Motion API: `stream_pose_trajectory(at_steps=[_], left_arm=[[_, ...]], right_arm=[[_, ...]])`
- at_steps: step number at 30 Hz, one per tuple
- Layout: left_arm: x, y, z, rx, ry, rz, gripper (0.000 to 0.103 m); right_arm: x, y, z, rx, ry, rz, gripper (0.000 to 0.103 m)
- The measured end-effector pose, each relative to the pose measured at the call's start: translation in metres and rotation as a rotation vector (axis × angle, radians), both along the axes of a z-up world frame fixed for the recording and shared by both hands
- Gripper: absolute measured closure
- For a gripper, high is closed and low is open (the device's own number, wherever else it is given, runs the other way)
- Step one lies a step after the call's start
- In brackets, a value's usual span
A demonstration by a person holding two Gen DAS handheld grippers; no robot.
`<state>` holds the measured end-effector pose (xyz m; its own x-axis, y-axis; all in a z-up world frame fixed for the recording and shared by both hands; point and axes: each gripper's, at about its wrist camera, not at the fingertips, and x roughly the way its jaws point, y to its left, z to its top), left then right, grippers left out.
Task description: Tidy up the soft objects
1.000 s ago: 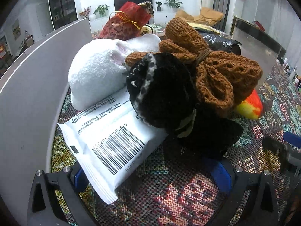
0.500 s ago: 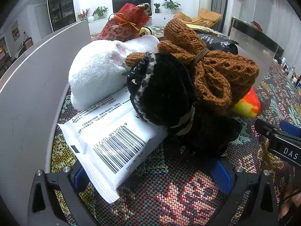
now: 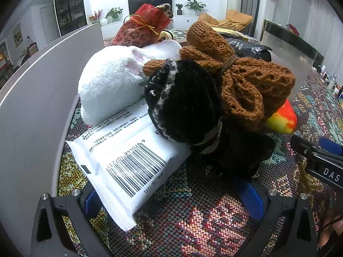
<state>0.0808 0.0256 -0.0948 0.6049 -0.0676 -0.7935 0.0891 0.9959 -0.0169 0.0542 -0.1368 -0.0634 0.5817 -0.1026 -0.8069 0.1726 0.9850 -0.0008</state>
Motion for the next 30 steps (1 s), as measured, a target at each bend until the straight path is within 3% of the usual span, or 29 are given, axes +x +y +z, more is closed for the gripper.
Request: stream_pose_trajectory(at_steps=[30], left_arm=[[-0.0049,-0.0011,0.0023,0.008,0.010,-0.003,0.000]], right_arm=[[-0.0002,-0.0001,-0.0002,0.001,0.000,0.000,0.007]])
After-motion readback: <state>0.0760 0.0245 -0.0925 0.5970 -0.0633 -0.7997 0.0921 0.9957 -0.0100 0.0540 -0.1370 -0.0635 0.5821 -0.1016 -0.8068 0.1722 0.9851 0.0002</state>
